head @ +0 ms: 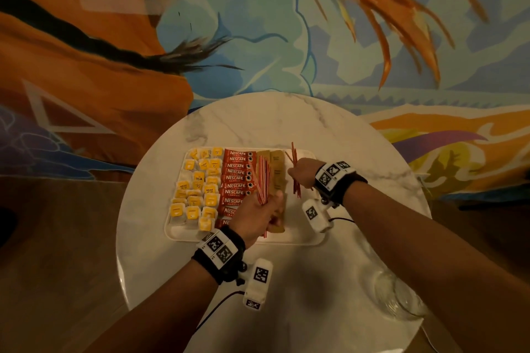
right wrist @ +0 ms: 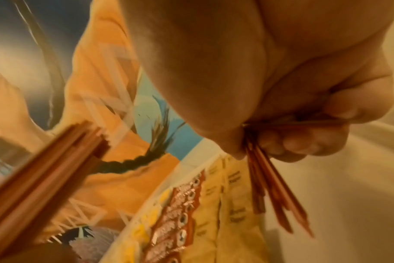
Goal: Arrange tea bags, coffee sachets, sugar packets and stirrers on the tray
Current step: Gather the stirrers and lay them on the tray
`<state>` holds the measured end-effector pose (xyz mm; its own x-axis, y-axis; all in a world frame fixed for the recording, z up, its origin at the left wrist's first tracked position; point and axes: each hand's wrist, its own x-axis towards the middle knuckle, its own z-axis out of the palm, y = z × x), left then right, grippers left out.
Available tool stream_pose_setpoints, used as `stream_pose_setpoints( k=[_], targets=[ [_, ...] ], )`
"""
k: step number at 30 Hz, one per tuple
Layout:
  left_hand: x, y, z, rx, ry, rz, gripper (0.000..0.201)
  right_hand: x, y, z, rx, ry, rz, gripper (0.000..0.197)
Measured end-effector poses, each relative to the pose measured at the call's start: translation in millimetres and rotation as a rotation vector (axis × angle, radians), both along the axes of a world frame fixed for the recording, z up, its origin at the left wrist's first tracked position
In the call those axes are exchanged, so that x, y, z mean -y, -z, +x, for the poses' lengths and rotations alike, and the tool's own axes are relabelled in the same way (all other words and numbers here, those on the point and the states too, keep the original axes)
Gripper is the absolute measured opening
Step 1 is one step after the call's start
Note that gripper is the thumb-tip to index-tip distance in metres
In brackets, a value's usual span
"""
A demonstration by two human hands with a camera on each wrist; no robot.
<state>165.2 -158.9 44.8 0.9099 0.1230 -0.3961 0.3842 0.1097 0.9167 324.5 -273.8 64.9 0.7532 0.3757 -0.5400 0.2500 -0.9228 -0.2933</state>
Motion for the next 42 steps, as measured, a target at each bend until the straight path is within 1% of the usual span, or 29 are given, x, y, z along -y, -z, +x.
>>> stream_pose_setpoints(
  k=[2, 4, 7, 11, 13, 14, 17, 22, 25, 27, 29, 30, 31, 32, 34, 36, 37, 39, 40, 42],
  targets=[
    [-4.1, 4.9, 2.3, -0.037, -0.038, -0.008, 0.023, -3.7, 8.2, 3.4, -0.008, 0.009, -0.026, 0.031],
    [-6.5, 8.7, 4.3, -0.063, -0.078, -0.073, 0.03, -6.5, 18.6, 7.5, -0.019, 0.02, -0.039, 0.029],
    [-8.4, 9.7, 4.8, -0.067, -0.101, -0.101, 0.032, -8.9, 22.2, 9.6, -0.029, 0.071, 0.009, 0.027],
    [-9.5, 8.2, 2.9, -0.065, -0.08, -0.109, 0.03, -7.8, 0.2, -1.9, 0.119, 0.088, 0.068, 0.024],
    [-9.9, 8.2, 1.8, -0.069, -0.079, -0.113, 0.031, -4.1, -2.5, -5.0, 0.17, 0.061, 0.046, 0.02],
    [-9.7, 8.2, 1.5, -0.072, -0.083, -0.117, 0.031, -1.6, -2.9, -6.0, 0.175, 0.075, 0.059, 0.018],
    [-9.1, 8.5, 0.6, -0.077, -0.093, -0.127, 0.032, 4.1, 6.3, 5.1, 0.197, 0.139, 0.053, 0.027],
    [-7.2, 7.3, 2.7, -0.102, -0.08, -0.159, 0.033, 7.6, 7.3, 13.3, 0.134, 0.296, 0.133, 0.026],
    [-6.5, 5.9, 5.6, -0.119, -0.06, -0.207, 0.035, 9.2, 12.4, 10.4, 0.153, 0.323, 0.16, 0.031],
    [-7.8, 6.2, 7.3, -0.147, -0.039, -0.252, 0.034, 10.2, 15.2, 6.6, 0.177, 0.267, 0.134, 0.04],
    [-9.5, 6.8, 8.3, -0.18, -0.014, -0.301, 0.032, 10.2, 14.9, 5.3, 0.216, 0.194, 0.105, 0.042],
    [-10.2, 6.9, 8.6, -0.195, -0.004, -0.321, 0.031, 9.7, 13.5, 6.5, 0.231, 0.159, 0.129, 0.044],
    [-10.4, 6.4, 8.0, -0.204, 0.01, -0.336, 0.03, 8.8, 11.9, 8.3, 0.236, 0.111, 0.182, 0.046],
    [-10.3, 5.5, 7.5, -0.207, 0.029, -0.343, 0.029, 7.4, 9.1, 9.3, 0.23, 0.057, 0.278, 0.048],
    [-8.0, 2.1, 6.3, -0.188, 0.082, -0.331, 0.025, 3.9, -1.9, 5.1, 0.139, -0.001, 0.511, 0.048],
    [-4.7, -1.2, 6.5, -0.154, 0.145, -0.276, 0.02, -3.1, -15.4, -6.6, 0.042, -0.041, 0.647, 0.049],
    [-2.9, -1.8, 7.6, -0.143, 0.173, -0.243, 0.017, -7.2, -18.8, -11.5, 0.038, -0.081, 0.647, 0.051],
    [0.3, -2.4, 10.5, -0.133, 0.205, -0.178, 0.014, -12.8, -21.0, -18.6, 0.112, -0.182, 0.541, 0.055],
    [0.8, -1.9, 11.8, -0.122, 0.206, -0.142, 0.014, -13.6, -21.4, -20.7, 0.156, -0.22, 0.49, 0.052],
    [0.1, -1.4, 13.6, -0.094, 0.201, -0.073, 0.017, -13.7, -20.0, -19.5, 0.198, -0.233, 0.489, 0.036]
  ],
)
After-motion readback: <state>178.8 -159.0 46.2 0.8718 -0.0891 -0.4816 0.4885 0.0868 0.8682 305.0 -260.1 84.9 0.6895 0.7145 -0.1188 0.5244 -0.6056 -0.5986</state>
